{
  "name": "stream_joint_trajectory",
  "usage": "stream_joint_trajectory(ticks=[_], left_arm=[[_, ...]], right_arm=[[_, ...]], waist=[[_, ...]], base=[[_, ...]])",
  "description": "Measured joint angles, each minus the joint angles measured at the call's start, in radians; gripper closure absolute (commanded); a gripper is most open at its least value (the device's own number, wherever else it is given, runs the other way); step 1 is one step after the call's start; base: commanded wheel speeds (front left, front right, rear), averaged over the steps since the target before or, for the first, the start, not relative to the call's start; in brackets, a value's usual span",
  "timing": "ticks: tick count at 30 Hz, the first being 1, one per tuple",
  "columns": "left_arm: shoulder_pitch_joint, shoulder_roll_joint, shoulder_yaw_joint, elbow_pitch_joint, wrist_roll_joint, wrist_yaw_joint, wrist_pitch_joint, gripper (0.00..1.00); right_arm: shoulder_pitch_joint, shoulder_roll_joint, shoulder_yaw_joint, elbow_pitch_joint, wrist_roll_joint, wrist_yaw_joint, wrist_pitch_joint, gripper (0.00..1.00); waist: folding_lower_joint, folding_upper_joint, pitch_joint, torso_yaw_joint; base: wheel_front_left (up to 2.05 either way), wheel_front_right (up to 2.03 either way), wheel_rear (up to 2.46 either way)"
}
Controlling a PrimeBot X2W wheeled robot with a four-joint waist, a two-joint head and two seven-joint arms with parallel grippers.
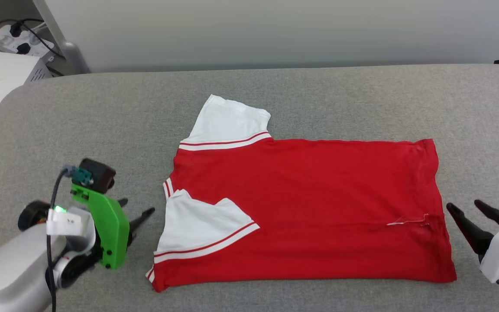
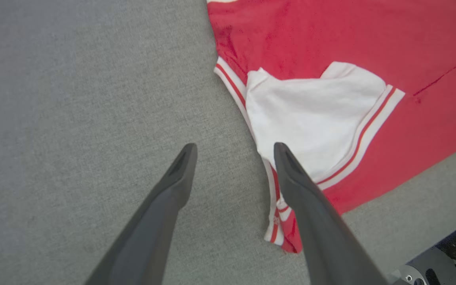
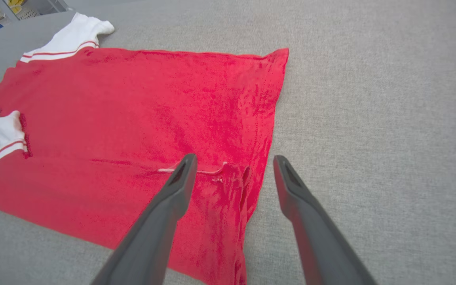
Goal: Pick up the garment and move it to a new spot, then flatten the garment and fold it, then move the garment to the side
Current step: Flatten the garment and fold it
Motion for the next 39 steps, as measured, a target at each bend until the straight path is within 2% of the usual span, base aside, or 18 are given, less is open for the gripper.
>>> stream_joint_trajectory(ticks=[1,5,10,13,18,25,30,39], left_arm=[[-0.07,-0.002,0.032,-0.001,0.022,0.005,-0.031,0.0],[-0.167,-0.024,0.063,0.017,0.064,0.006,-0.051,0.0],[-0.305,-0.072,0.096,0.067,0.082,-0.012,-0.057,0.0],[-0.404,-0.102,0.107,0.117,0.085,-0.036,-0.023,0.0],[-0.565,-0.16,0.104,0.234,0.103,-0.071,0.072,0.0],[-0.747,-0.243,0.064,0.366,0.075,-0.115,0.306,0.0],[-0.825,-0.247,0.017,0.433,0.076,-0.126,0.454,0.0],[-0.849,-0.239,-0.022,0.52,0.077,-0.132,0.517,0.0]], right_arm=[[-0.008,0.032,-0.043,-0.016,-0.044,0.0,-0.097,0.0],[-0.024,0.102,-0.092,-0.058,-0.122,0.0,-0.217,0.0],[-0.027,0.188,-0.133,-0.117,-0.199,0.0,-0.303,0.0],[-0.029,0.223,-0.134,-0.151,-0.226,0.0,-0.326,0.0],[-0.052,0.255,-0.115,-0.196,-0.24,0.0,-0.346,0.0],[-0.112,0.261,-0.078,-0.231,-0.261,0.0,-0.355,0.0],[-0.147,0.263,-0.053,-0.247,-0.267,0.0,-0.364,0.0],[-0.199,0.279,-0.017,-0.241,-0.275,0.0,-0.393,0.0]], waist=[[0.0,0.0,0.003,-0.002],[0.0,0.0,0.023,-0.008],[0.0,0.0,0.068,-0.023],[0.0,0.0,0.108,-0.036],[0.0001,0.0,0.179,-0.061],[0.0001,0.0,0.288,-0.105],[0.0002,0.0,0.359,-0.142],[0.0002,0.0,0.457,-0.205]], base=[[0.0,0.0,0.0],[0.0,0.0,0.0],[0.0,0.0,0.0],[0.0,0.0,0.0],[0.0,0.0,0.0],[0.0,0.0,0.0],[0.0,0.0,0.0],[0.0,0.0,0.0]])
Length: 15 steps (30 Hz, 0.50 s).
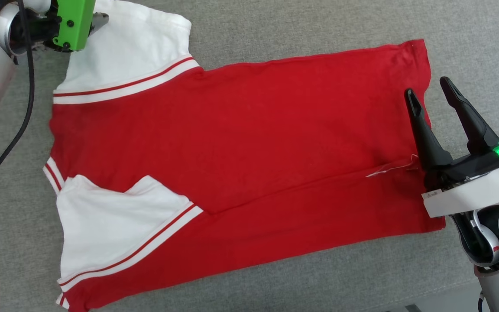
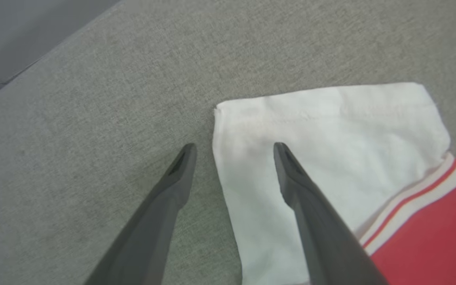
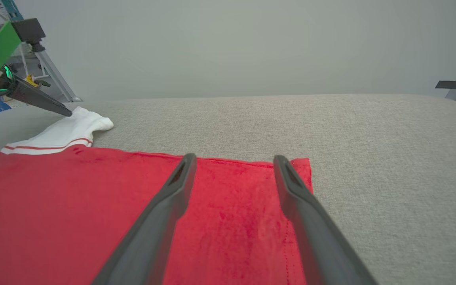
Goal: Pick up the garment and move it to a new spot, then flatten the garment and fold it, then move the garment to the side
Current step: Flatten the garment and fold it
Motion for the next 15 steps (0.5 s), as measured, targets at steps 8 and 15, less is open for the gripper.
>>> stream_joint_trajectory(ticks=[8,15], left_arm=[[-0.011,0.023,-0.03,0.026,0.0,-0.006,0.019,0.0],[-0.004,0.029,-0.077,-0.019,-0.009,-0.008,-0.017,1.0]], right_arm=[[-0.009,0.002,0.008,0.047,0.01,0.0,-0.034,0.0],[-0.034,-0.024,-0.016,0.071,0.023,0.0,-0.046,0.0]], waist=[[-0.0001,0.0,0.04,-0.046],[-0.0001,0.0,0.024,-0.034]], base=[[0.0,0.0,0.0],[0.0,0.0,0.0]])
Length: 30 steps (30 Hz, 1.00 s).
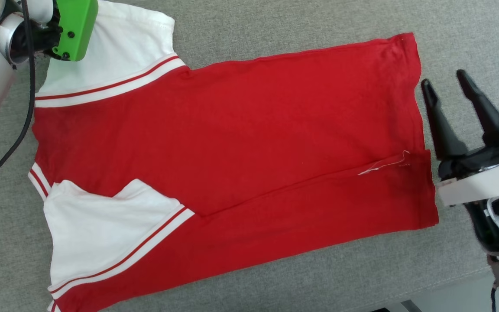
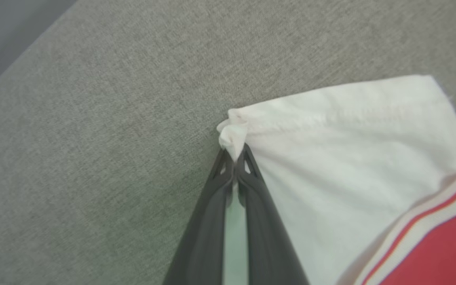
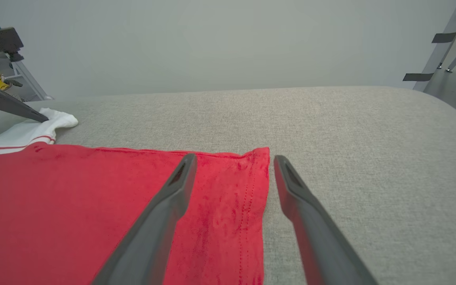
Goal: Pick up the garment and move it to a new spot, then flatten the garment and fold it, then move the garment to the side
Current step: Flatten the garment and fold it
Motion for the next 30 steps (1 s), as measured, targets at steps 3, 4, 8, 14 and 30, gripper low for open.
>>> stream_joint_trajectory(ticks=[3,4,8,14,30], left_arm=[[0.012,0.003,-0.009,-0.016,-0.009,0.0,-0.044,1.0],[0.016,0.005,-0.01,-0.02,-0.009,0.0,-0.061,1.0],[0.025,0.017,-0.029,-0.067,-0.012,0.0,-0.137,1.0],[0.045,0.021,-0.075,-0.182,-0.01,0.0,-0.221,1.0],[0.061,0.018,-0.109,-0.309,-0.003,0.0,-0.317,1.0]], right_arm=[[-0.03,-0.045,-0.027,-0.002,0.0,0.0,0.006,0.0],[-0.041,-0.061,-0.033,-0.003,0.0,0.0,0.012,0.0],[-0.1,-0.154,-0.021,-0.002,0.029,0.0,0.137,0.0],[-0.217,-0.312,0.055,0.041,0.19,0.0,0.447,0.0],[-0.53,-0.35,0.273,0.305,0.29,0.0,1.036,0.0]], waist=[[0.0,0.0,-0.017,0.012],[0.0,0.0,-0.023,0.015],[0.0,0.0,-0.055,0.035],[-0.0001,0.0,-0.098,0.079],[-0.0001,0.0,-0.129,0.189]], base=[[0.0,0.0,0.0],[0.0,0.0,0.0],[0.0,0.0,0.0],[0.0,0.0,0.0],[0.0,0.0,0.0]])
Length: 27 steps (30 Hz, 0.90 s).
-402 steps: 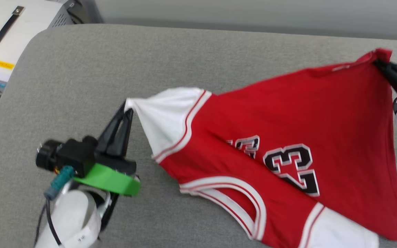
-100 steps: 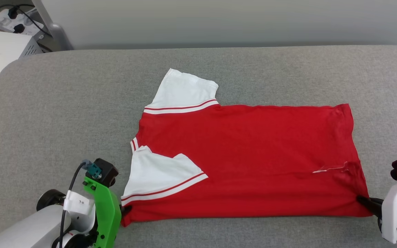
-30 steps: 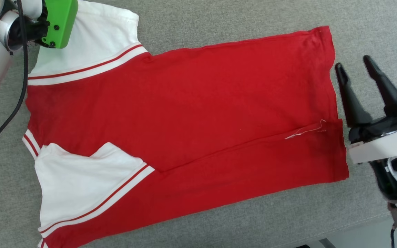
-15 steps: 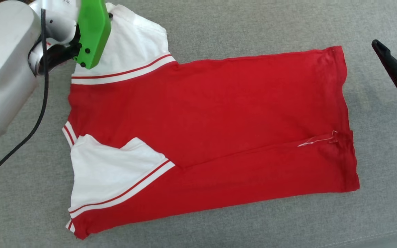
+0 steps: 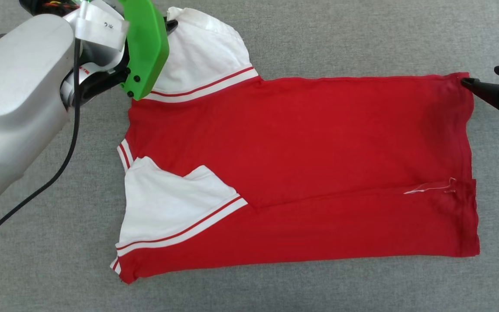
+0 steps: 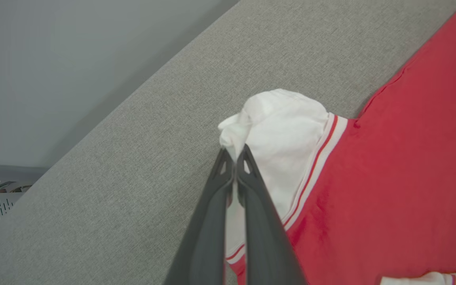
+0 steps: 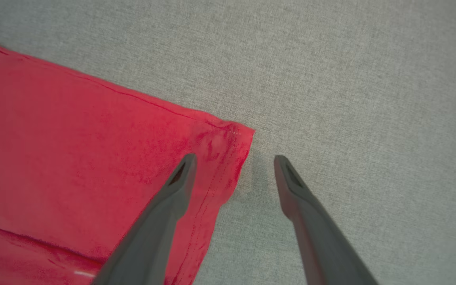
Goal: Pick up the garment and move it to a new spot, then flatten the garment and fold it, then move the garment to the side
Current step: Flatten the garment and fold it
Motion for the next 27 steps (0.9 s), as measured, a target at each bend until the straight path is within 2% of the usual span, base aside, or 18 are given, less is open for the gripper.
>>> stream_joint_trajectory(ticks=[8,15,16,17,22,27], left_arm=[[-0.002,-0.015,-0.002,-0.026,0.013,0.0,-0.014,1.0],[-0.003,-0.027,-0.004,-0.025,0.015,0.0,-0.025,1.0],[-0.003,-0.027,-0.004,-0.024,0.015,0.0,-0.03,1.0],[-0.003,-0.026,-0.004,-0.023,0.014,0.0,-0.031,1.0],[0.005,-0.022,-0.004,-0.002,0.013,0.0,-0.054,1.0],[0.061,-0.002,-0.007,-0.012,0.012,0.002,-0.092,1.0]], right_arm=[[-0.06,0.081,0.057,0.186,-0.04,0.0,-0.037,0.0],[-0.08,0.076,0.124,0.268,-0.023,0.0,-0.061,0.0],[-0.082,0.074,0.131,0.273,-0.015,0.0,-0.066,0.85],[-0.084,0.072,0.136,0.276,-0.009,0.0,-0.085,1.0],[-0.084,0.069,0.171,0.3,0.012,0.0,-0.2,1.0],[-0.066,0.049,0.231,0.273,0.033,0.0,-0.321,1.0]], waist=[[0.0,0.0,0.04,0.032],[0.0,-0.0001,0.062,0.049],[-0.0001,-0.0001,0.062,0.05],[0.0,0.0,0.06,0.049],[0.0,0.0,0.035,0.043],[0.0,0.0,-0.009,0.038]], base=[[0.0,0.0,0.0],[0.0,0.0,0.0],[0.0,0.0,0.0],[0.0,0.0,0.0],[0.0,0.0,0.0],[0.0,0.0,0.0]])
